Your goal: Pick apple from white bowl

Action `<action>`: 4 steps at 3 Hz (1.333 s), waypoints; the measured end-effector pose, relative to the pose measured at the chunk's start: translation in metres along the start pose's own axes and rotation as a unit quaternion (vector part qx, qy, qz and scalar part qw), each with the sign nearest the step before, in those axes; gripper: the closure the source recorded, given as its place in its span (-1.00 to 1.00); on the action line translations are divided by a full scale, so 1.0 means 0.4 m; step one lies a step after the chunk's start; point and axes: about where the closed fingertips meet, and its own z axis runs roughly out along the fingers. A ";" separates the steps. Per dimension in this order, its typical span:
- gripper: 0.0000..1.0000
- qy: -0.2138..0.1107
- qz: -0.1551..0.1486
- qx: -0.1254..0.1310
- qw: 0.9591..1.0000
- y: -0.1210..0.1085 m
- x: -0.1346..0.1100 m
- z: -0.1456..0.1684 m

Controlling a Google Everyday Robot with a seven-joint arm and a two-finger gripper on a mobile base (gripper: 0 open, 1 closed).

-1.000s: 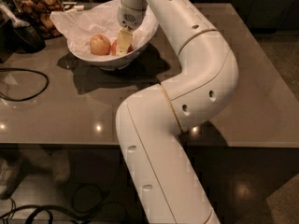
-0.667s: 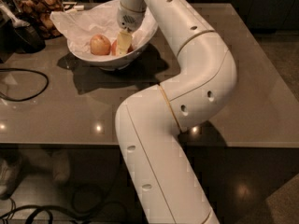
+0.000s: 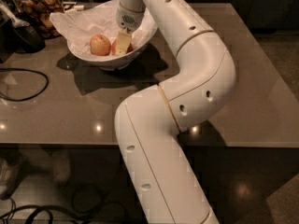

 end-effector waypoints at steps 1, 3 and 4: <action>0.95 0.000 0.000 0.000 1.000 0.000 0.000 0.000; 1.00 0.039 0.032 0.029 0.998 -0.007 -0.019 -0.032; 1.00 0.055 0.066 0.049 0.995 -0.005 -0.029 -0.072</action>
Offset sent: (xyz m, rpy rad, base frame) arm 0.0000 0.0000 0.0000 0.0000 0.0000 0.0000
